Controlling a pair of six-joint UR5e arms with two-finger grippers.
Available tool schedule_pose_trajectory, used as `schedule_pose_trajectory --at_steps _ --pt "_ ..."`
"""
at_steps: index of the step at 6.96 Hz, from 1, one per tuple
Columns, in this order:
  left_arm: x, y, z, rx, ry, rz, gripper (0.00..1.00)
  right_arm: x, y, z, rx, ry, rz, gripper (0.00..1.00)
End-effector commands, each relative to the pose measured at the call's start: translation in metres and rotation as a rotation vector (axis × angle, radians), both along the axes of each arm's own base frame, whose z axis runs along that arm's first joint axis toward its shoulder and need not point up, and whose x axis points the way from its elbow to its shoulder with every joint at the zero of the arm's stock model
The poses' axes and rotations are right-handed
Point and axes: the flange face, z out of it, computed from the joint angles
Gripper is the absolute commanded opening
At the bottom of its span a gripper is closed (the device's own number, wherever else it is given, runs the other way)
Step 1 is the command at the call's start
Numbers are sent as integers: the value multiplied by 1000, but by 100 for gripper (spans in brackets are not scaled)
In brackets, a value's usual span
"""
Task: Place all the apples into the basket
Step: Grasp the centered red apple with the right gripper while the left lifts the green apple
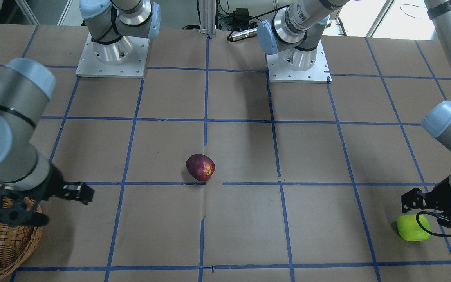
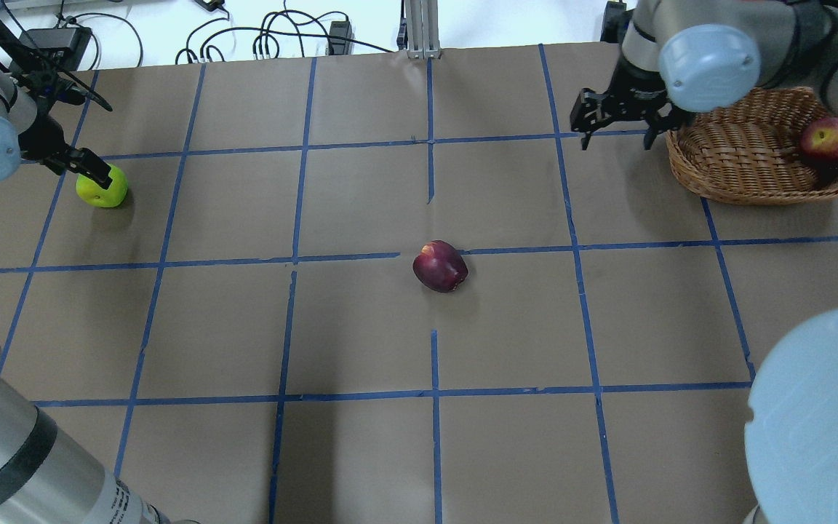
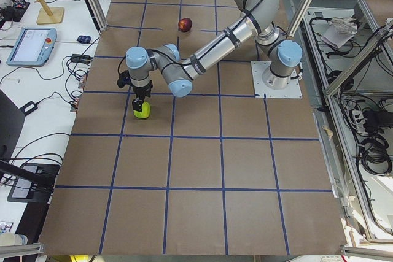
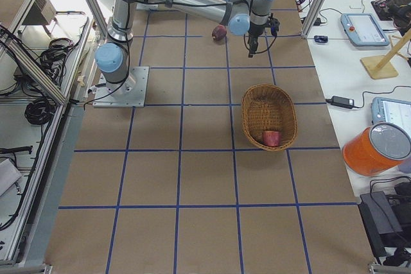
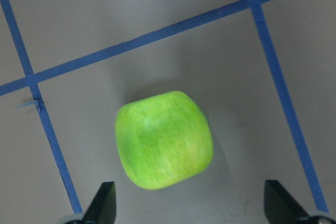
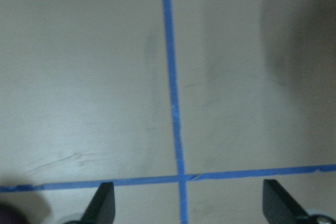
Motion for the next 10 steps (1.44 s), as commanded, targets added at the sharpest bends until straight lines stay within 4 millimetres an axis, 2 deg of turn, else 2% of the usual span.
schedule_pose_trajectory --at_steps 1,2,3,4,5,6,7,8,9,10 --pt "4 -5 -29 31 12 2 100 115 51 -12 36 -9 130 100" --pt "1 -9 -37 34 14 2 100 152 71 -19 48 -4 199 100" --pt "3 -13 -38 0 -3 5 100 169 84 -27 66 -5 277 100" --pt "3 -13 -39 -1 -3 10 81 174 92 -35 82 -8 359 100" --pt "3 -13 -30 -10 -8 15 53 178 99 -45 84 -15 454 100" --pt "-4 -8 -16 -2 -3 34 45 181 100 -56 58 -23 493 100" --pt "-13 6 2 45 27 69 45 202 111 -69 34 -62 519 100" --pt "-31 32 29 119 63 150 45 213 116 -83 24 -80 534 100" --pt "-56 64 48 167 90 235 45 215 120 -91 32 -79 544 100" --pt "-98 97 59 180 91 315 45 214 120 -97 41 -77 550 100"
